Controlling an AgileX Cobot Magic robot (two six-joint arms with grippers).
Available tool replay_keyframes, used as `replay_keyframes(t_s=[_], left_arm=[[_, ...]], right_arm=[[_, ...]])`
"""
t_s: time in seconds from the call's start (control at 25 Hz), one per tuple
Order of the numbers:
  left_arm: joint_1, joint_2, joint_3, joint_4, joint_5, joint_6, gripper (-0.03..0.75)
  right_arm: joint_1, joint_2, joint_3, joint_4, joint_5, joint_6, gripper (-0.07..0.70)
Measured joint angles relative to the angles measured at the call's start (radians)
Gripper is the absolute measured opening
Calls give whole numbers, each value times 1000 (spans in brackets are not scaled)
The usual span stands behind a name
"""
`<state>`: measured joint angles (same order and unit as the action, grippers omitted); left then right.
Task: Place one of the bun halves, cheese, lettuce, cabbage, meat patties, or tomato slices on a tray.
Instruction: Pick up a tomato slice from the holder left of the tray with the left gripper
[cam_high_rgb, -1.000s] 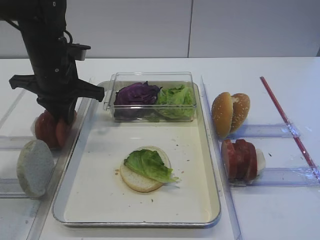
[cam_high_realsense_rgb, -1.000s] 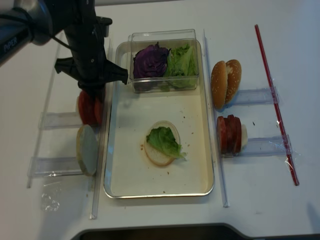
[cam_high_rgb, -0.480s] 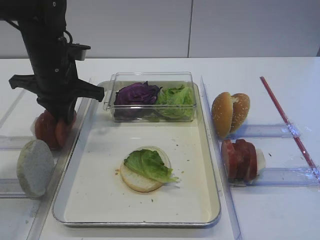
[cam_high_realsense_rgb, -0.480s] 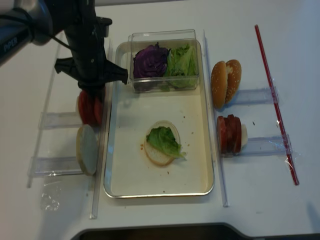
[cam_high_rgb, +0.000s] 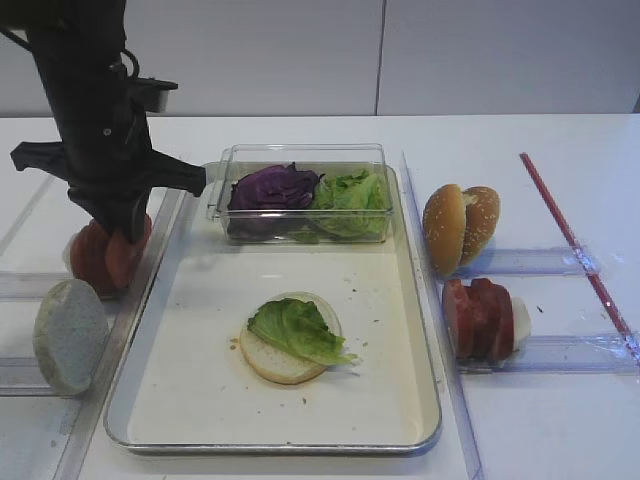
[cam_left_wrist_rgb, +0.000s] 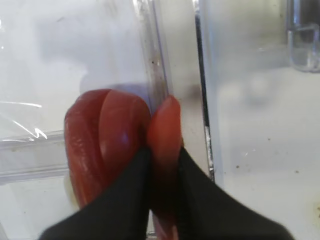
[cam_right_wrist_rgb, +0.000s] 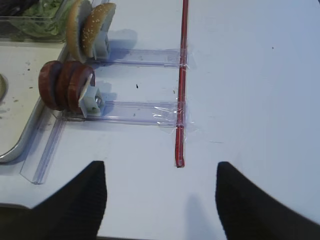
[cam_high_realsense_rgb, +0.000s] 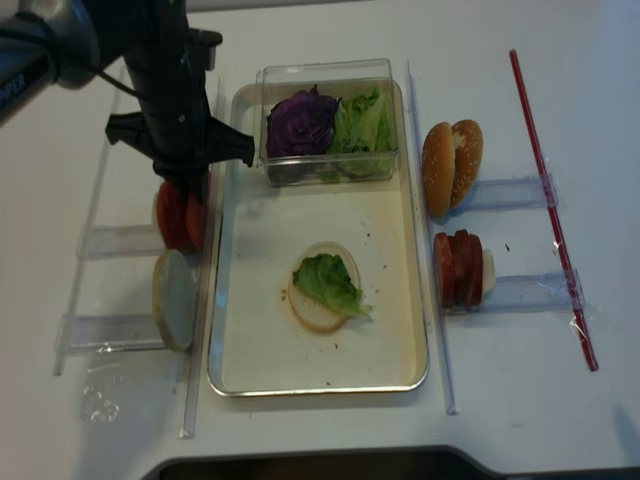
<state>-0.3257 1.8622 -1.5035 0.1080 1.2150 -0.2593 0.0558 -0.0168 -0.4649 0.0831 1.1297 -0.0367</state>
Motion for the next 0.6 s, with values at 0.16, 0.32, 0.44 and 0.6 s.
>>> replay_keyframes(t_s=[0.16, 0.32, 0.44, 0.6], left_arm=[[0, -20, 0, 15, 2, 0, 111], [0, -46, 0, 25, 2, 0, 108], [0, -64, 0, 27, 2, 0, 108], [0, -76, 0, 34, 2, 0, 107]], right_arm=[[0, 0, 0, 0, 0, 0, 505], [0, 0, 0, 0, 0, 0, 505], [0, 0, 0, 0, 0, 0, 505], [0, 0, 0, 0, 0, 0, 505]])
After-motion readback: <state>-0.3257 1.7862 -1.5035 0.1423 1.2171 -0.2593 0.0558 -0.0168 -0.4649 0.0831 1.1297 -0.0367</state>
